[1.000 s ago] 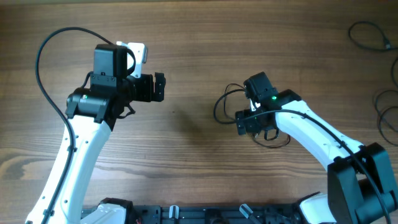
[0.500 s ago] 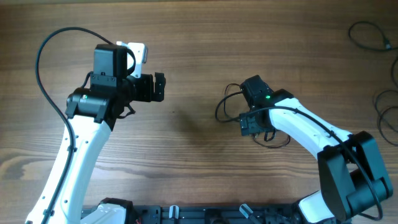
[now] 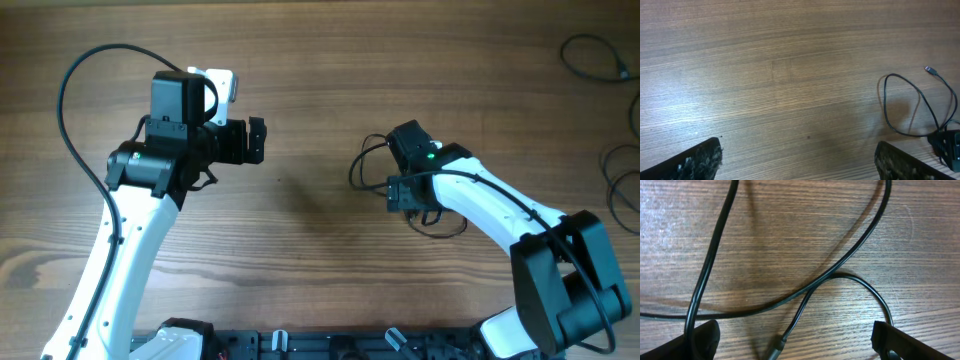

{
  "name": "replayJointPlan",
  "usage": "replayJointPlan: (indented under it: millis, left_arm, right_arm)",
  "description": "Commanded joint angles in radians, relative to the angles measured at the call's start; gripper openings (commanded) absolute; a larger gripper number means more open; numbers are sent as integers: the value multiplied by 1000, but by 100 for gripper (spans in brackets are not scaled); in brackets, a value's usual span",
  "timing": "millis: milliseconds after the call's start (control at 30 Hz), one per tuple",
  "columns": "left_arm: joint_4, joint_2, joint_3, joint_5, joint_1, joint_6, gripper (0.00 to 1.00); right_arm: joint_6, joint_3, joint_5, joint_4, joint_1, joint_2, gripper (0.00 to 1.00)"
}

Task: Untangle cables
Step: 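Grasp a strand of the black cable with the right gripper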

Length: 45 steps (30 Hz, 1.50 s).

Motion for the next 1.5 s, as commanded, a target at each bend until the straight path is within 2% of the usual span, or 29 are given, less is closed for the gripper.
replayJointPlan:
  millis: [0,167,367,433,467,533,733,900,1033,1467]
  left_arm:
    - [-7,-9,0,13,-1,1,100]
    - [-7,-9,0,13,-1,1,100]
    - [-7,-9,0,13,-1,1,100]
    - [-7,-9,0,13,-1,1,100]
    - [-7,-9,0,13,-1,1,100]
    - [-7,-9,0,13,-1,2,100]
    - [-7,-9,0,13,-1,2,100]
    - [-7,-9,0,13,-1,2,100]
    - [-7,-9,0,13,-1,2,100]
    - [-8,-9,0,13,-1,1,100]
  right_arm:
    - [106,-10,29,3,6,25,100]
    - [211,-61,37,15,6,26,100]
    - [242,-72,34,36,6,27,99]
    - [243,-72,13,54,6,27,91]
    - [243,-72,-8,72,6,27,83]
    - [242,-72,-26,97,6,27,81]
    - [243,-72,-98,139,6,27,67]
    - [261,-72,-112,152,6,27,44]
    - [261,-72,-111,152,6,27,4]
    - [205,-66,-106,174,6,26,5]
